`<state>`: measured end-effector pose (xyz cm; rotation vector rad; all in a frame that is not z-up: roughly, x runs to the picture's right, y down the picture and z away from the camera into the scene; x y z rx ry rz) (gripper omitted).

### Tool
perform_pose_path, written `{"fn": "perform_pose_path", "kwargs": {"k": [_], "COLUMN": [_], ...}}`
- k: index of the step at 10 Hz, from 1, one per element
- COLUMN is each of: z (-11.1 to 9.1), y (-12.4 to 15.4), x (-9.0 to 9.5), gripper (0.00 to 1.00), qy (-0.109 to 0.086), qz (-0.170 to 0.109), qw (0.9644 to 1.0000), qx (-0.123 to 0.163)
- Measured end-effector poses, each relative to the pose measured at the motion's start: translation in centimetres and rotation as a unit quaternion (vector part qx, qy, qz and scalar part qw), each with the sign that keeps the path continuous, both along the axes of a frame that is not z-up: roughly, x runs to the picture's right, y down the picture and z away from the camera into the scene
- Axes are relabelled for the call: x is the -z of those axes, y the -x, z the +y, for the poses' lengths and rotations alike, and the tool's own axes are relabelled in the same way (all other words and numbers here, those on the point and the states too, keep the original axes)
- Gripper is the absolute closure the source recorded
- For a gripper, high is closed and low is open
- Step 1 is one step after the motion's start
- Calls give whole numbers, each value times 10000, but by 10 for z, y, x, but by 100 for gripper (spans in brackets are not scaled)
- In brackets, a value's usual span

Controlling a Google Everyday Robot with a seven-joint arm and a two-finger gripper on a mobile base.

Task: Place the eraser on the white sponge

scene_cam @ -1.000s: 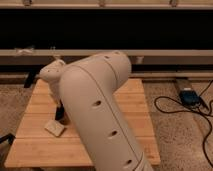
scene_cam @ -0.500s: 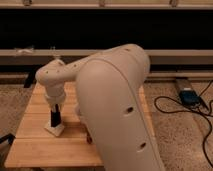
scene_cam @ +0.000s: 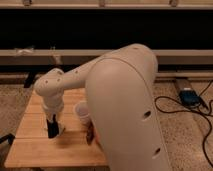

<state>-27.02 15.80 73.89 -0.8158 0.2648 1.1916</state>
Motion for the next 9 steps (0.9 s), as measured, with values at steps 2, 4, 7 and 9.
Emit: {"fn": "perform_pose_path", "kwargs": {"k": [2,4,7,9], "z": [0,-1,-3,0], "y": [7,18,21,25], "x": [-3,-8,-25,-34], "gripper": [100,100,100,86], "qy": [-42,-77,-99,-107], "qz": [-94,-167,-134,-107], "qw": [9999,9998,9999,9999], "qx": [-5,3,-27,-39]}}
